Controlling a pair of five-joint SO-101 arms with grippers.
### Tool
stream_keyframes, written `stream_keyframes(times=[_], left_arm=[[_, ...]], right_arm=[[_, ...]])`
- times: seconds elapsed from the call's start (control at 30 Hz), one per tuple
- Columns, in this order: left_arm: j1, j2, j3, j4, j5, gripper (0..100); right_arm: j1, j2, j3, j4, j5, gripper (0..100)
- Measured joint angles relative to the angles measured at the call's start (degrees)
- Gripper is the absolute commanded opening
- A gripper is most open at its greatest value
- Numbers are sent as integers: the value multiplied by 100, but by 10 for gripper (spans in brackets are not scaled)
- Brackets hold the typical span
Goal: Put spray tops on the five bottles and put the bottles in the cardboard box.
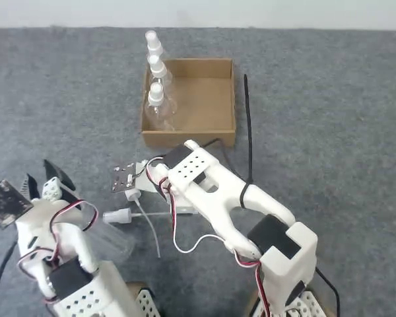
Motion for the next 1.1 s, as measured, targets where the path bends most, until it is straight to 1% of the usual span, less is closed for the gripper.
stream_keyframes(times=[0.17,0.27,0.37,0.5,0.67,0.77,0.87,0.97,1.1], left_arm=[[0,0,202,-510,0,135],[0,-35,220,-536,0,135],[9,-35,220,-536,0,135],[273,-35,264,-571,0,135],[316,-35,299,-624,0,135],[316,-35,299,-624,0,135],[316,-35,299,-624,0,135],[316,-44,396,-791,0,142],[325,-35,519,-932,0,167]], right_arm=[[0,0,0,220,-888,88],[62,0,0,220,-1530,88],[281,-18,0,220,-2110,88],[624,-18,0,220,-2620,88],[1064,-18,0,220,-2769,88],[1134,-18,0,220,-2769,99],[1152,-18,0,220,-2769,169],[1152,-18,0,220,-2769,247],[1152,-18,0,220,-2769,270]])
